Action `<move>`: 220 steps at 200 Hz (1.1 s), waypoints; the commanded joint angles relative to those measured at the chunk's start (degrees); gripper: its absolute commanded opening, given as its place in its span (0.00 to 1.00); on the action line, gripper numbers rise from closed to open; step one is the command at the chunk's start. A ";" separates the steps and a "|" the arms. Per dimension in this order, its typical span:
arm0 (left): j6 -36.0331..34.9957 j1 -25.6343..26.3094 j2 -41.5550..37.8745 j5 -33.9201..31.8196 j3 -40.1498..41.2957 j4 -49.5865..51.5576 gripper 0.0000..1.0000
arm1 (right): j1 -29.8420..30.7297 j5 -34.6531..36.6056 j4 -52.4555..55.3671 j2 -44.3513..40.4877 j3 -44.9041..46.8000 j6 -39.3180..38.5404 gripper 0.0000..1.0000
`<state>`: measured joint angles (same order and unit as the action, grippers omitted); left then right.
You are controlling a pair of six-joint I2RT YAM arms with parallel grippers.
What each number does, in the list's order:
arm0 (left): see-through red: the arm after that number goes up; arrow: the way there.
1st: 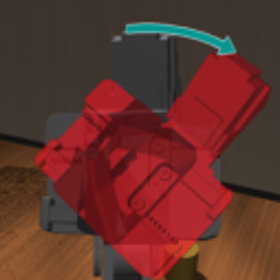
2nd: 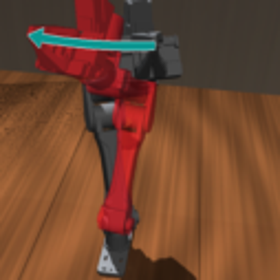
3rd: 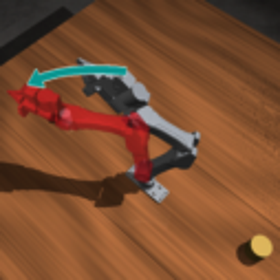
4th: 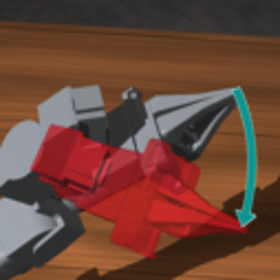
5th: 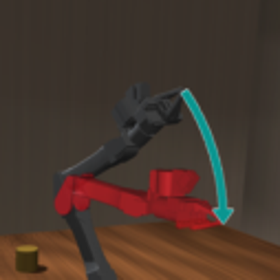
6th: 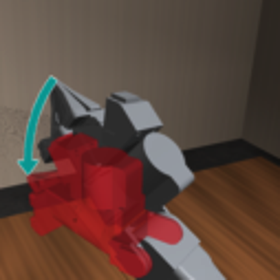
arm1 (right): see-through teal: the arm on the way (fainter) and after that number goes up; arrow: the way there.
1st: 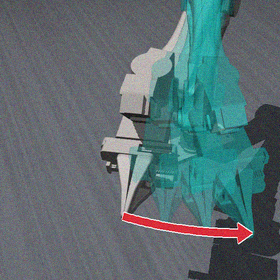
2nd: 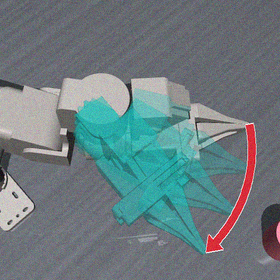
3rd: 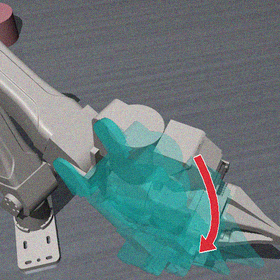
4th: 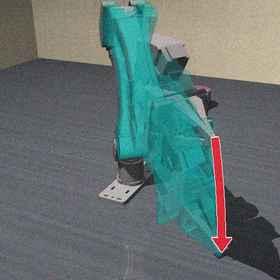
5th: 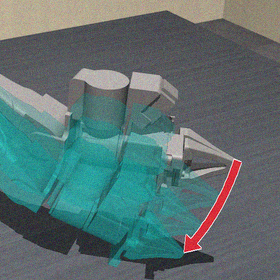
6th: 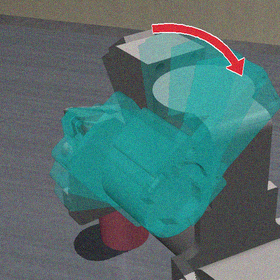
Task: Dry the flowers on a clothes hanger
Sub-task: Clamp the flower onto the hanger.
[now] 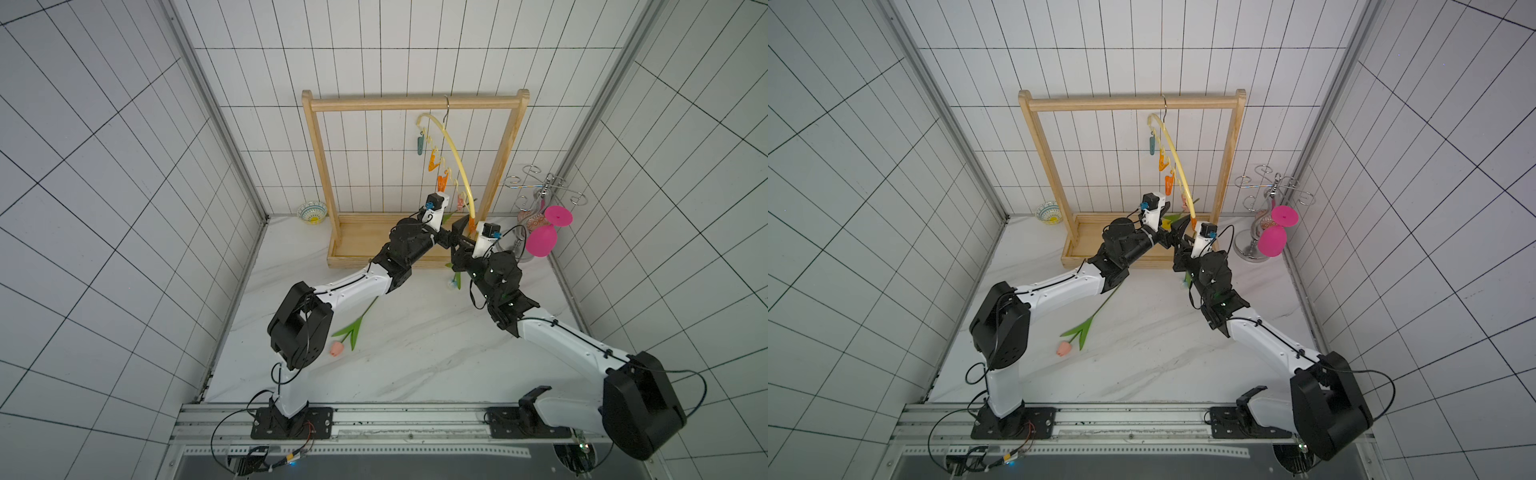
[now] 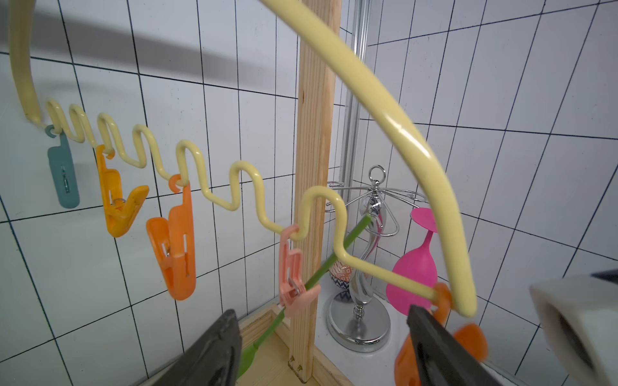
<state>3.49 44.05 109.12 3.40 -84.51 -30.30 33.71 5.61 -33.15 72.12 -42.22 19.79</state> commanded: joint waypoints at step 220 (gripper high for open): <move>23.75 -9.15 -39.27 -31.66 31.57 51.95 0.99 | -0.23 -1.87 47.20 -18.81 -5.93 5.48 0.57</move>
<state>13.69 40.51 74.96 -21.69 -57.89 15.64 33.71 4.60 9.96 55.33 -46.50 24.14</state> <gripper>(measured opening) 0.992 0.564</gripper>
